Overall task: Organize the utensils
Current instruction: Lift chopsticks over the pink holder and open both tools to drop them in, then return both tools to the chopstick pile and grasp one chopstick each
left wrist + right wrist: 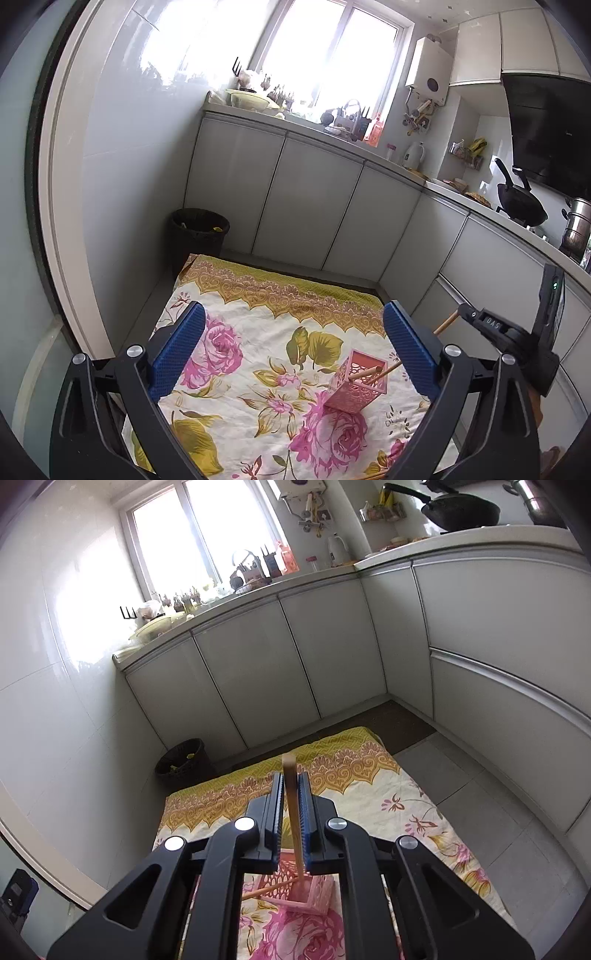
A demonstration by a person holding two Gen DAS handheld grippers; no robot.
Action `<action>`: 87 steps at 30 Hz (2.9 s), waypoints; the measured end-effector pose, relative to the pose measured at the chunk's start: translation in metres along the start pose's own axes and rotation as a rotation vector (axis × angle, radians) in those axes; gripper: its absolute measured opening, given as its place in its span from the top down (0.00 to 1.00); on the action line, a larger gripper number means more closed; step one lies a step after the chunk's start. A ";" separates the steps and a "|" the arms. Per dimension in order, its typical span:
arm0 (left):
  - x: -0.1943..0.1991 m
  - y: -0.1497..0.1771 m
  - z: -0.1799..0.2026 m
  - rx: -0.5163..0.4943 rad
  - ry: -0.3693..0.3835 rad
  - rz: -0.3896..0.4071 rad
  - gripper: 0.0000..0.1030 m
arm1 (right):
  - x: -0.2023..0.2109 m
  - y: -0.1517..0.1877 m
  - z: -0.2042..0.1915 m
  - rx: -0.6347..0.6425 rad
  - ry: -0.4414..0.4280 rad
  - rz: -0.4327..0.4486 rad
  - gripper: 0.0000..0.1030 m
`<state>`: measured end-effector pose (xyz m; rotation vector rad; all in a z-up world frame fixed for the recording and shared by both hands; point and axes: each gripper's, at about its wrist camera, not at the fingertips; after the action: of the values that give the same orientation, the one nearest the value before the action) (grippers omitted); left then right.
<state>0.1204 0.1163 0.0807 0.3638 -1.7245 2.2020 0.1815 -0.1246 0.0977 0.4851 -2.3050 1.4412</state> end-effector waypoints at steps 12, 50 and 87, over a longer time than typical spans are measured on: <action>0.008 -0.001 0.002 0.001 0.013 0.022 0.07 | 0.026 0.011 0.012 -0.033 0.033 0.066 0.07; -0.187 0.211 0.202 -0.957 0.365 -1.102 0.41 | 0.135 0.173 0.207 -0.424 0.212 -0.338 0.07; -0.153 0.183 0.150 -0.644 0.427 -0.846 0.91 | 0.072 0.187 0.197 -0.661 0.038 -0.633 0.07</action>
<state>0.1881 -0.0842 -0.1053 0.3340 -1.5248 0.9852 0.0036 -0.2319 -0.0915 0.8502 -2.1355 0.3634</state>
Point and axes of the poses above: each gripper's, at about its wrist camera, not at the fingertips, and x roughly against the way its jaws point, z to its right, y to its underside, and after that the axes turned 3 degrees about -x, right-handed
